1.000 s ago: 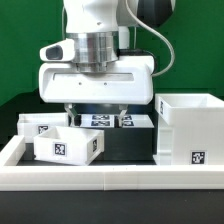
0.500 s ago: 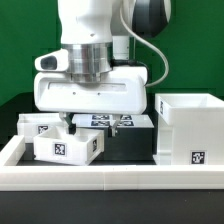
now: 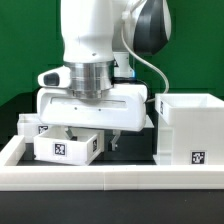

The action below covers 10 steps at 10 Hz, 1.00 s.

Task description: Assemble drawer

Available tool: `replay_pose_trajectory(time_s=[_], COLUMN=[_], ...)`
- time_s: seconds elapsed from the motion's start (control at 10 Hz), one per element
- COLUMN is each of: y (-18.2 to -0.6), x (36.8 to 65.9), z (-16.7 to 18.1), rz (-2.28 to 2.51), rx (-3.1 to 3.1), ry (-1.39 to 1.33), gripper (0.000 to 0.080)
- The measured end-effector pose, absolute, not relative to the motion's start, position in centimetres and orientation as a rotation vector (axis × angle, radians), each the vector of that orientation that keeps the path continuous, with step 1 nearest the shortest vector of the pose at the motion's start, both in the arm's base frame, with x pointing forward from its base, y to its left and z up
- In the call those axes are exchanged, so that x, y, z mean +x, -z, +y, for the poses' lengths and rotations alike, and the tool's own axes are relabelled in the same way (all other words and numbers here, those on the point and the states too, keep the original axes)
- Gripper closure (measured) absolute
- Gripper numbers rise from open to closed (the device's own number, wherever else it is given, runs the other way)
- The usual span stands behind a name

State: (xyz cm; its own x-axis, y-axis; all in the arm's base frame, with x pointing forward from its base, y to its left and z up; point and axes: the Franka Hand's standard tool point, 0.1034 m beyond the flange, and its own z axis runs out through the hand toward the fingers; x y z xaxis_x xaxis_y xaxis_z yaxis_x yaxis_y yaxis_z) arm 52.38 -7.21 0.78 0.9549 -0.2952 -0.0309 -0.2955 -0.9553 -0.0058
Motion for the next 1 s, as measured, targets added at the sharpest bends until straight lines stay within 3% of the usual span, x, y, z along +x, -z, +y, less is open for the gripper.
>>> replay_pose_trajectory(time_s=[0.3,0.5,0.6,0.7,0.8,1.0], y=[-0.51,-0.49,-0.49,-0.49,-0.49,-0.49], x=[52.27,52.27,52.27,52.27,52.26,52.27], z=[-7.22,-7.16,-7.17,-7.16,-7.16,-7.16], rz=[0.461,0.459,0.460,0.459,0.459,0.459], rx=[-3.098,-3.099,-3.099,-3.099,-3.099,-3.099], ry=[-0.051,-0.052,-0.052,-0.052,-0.052,-0.052], gripper=[0.0150,0.0411,0.0579,0.0579,0.0735,0.0759])
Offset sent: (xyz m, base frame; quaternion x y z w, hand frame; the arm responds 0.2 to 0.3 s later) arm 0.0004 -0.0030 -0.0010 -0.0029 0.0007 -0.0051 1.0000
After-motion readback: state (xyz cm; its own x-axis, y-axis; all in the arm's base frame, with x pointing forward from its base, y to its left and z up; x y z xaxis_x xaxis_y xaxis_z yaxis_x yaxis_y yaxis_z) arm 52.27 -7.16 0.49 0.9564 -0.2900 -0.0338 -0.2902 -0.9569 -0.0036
